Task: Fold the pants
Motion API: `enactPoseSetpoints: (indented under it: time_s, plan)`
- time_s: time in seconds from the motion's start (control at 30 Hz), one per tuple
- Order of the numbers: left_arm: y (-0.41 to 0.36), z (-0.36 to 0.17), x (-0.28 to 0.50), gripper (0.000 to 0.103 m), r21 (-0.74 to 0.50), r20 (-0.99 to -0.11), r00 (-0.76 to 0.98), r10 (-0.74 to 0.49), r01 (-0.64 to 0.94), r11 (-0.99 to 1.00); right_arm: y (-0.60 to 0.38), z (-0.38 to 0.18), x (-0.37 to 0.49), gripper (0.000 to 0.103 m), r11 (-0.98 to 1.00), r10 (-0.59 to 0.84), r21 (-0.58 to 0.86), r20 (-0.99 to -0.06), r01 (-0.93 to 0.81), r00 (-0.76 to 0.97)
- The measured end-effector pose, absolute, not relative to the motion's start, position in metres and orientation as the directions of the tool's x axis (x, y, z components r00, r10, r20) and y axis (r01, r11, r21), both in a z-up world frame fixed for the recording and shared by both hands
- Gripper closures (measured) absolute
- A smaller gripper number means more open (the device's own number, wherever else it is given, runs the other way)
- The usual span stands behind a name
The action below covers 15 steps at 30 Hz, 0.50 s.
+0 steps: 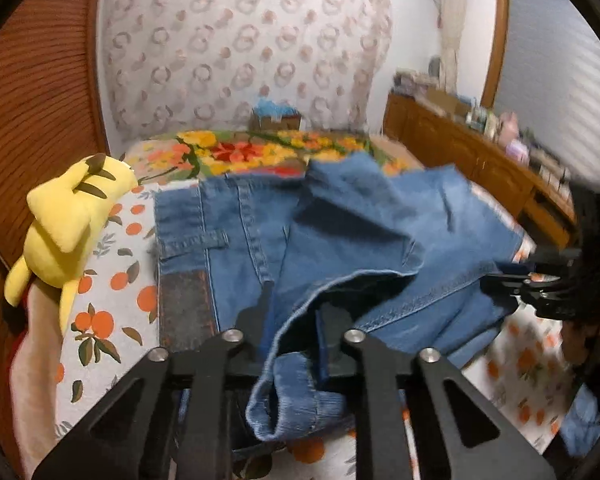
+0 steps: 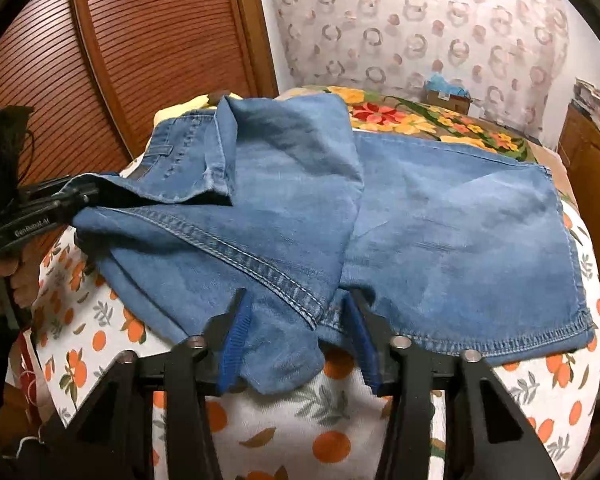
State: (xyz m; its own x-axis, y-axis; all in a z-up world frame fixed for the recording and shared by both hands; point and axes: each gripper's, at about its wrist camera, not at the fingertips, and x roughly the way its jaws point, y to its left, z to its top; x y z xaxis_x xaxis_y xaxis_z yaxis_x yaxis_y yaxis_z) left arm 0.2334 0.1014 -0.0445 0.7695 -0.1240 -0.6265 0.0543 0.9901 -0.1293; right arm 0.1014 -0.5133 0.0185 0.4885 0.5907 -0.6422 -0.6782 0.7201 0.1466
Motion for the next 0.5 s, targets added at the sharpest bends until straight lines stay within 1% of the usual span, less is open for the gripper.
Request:
enactPoseSetpoints:
  time_s: [0.03,0.07,0.13,0.2,0.27,0.37,0.43,0.5]
  plan:
    - [0.103,-0.042,0.232,0.087,-0.129,-0.616,0.779,-0.116,0.045,0.991,-0.519,0.024,0.098,0.088,0.710,0.620,0.172,-0.613,-0.682,0.491]
    - [0.104,-0.039,0.230,0.087,-0.123,-0.606,0.788,-0.104,0.037,0.992,-0.524,0.030,0.095,0.091,0.705,0.643,0.190,-0.578,-0.683,0.503]
    - [0.106,-0.035,0.226,0.087,-0.129,-0.595,0.798,-0.100,0.028,0.991,-0.531,0.041,0.086,0.092,0.696,0.676,0.215,-0.516,-0.685,0.526]
    - [0.112,-0.034,0.222,0.087,-0.153,-0.593,0.798,-0.105,0.017,0.988,-0.534,0.046,0.077,0.092,0.691,0.689,0.231,-0.495,-0.684,0.529]
    - [0.117,-0.038,0.215,0.087,-0.173,-0.601,0.791,-0.117,0.014,0.985,-0.532,0.040,0.067,0.092,0.690,0.681,0.222,-0.521,-0.689,0.515]
    - [0.119,-0.050,0.206,0.087,-0.162,-0.623,0.774,-0.113,0.014,0.987,-0.527,0.025,0.058,0.093,0.694,0.654,0.200,-0.576,-0.692,0.489]
    - [0.120,-0.059,0.201,0.084,-0.142,-0.642,0.760,-0.100,0.011,0.990,-0.520,0.016,0.053,0.093,0.697,0.625,0.163,-0.615,-0.698,0.480]
    - [0.119,-0.064,0.196,0.078,-0.121,-0.654,0.752,-0.083,0.004,0.993,-0.517,0.017,0.054,0.092,0.712,0.600,0.129,-0.622,-0.690,0.503]
